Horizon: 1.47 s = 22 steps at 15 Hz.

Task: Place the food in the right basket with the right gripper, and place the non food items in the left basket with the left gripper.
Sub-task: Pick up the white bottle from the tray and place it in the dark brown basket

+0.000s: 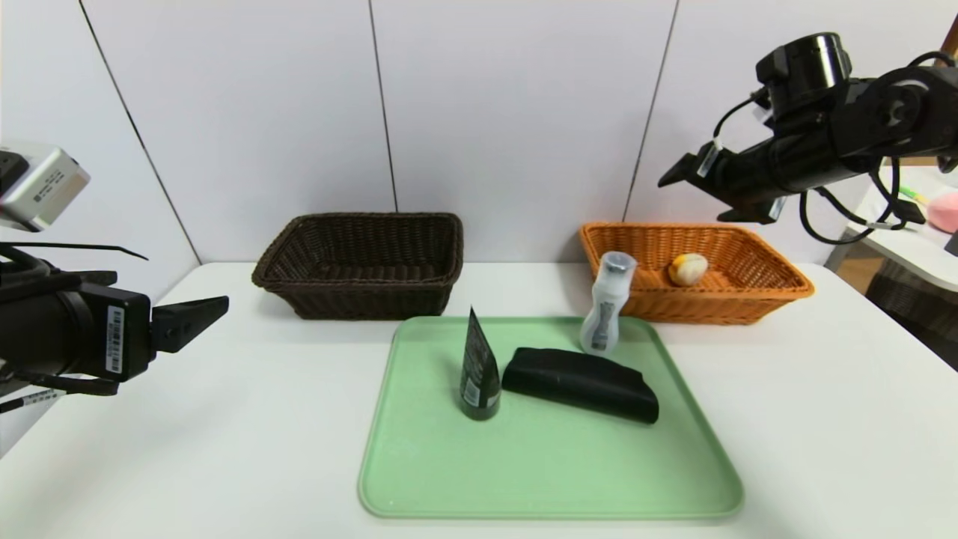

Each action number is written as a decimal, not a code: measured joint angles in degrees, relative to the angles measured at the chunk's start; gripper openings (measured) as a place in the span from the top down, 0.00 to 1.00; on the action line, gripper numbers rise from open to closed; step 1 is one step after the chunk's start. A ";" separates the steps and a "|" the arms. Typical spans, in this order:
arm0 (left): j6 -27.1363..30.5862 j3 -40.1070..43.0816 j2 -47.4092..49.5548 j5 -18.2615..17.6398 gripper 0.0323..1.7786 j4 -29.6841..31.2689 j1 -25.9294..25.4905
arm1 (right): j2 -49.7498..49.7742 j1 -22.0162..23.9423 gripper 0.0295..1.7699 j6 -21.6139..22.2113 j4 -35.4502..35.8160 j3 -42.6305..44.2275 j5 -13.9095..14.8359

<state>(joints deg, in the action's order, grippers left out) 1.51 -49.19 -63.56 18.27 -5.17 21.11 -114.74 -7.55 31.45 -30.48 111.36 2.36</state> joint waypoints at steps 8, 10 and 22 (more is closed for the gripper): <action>-0.13 -0.45 0.67 -5.40 0.05 3.83 -0.28 | 6.44 -2.89 0.05 -9.92 -0.98 -3.73 4.46; -0.20 -0.56 0.80 -4.28 0.05 3.35 -0.28 | 9.75 -5.27 0.05 -13.92 -1.11 -6.88 3.75; -0.74 0.43 4.00 0.22 0.05 -3.23 -3.36 | 30.61 -13.04 0.04 -25.72 13.09 -43.42 -1.51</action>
<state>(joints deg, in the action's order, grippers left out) 0.77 -48.76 -59.56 18.49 -8.40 17.75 -84.13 -20.59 5.73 -17.38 67.94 0.85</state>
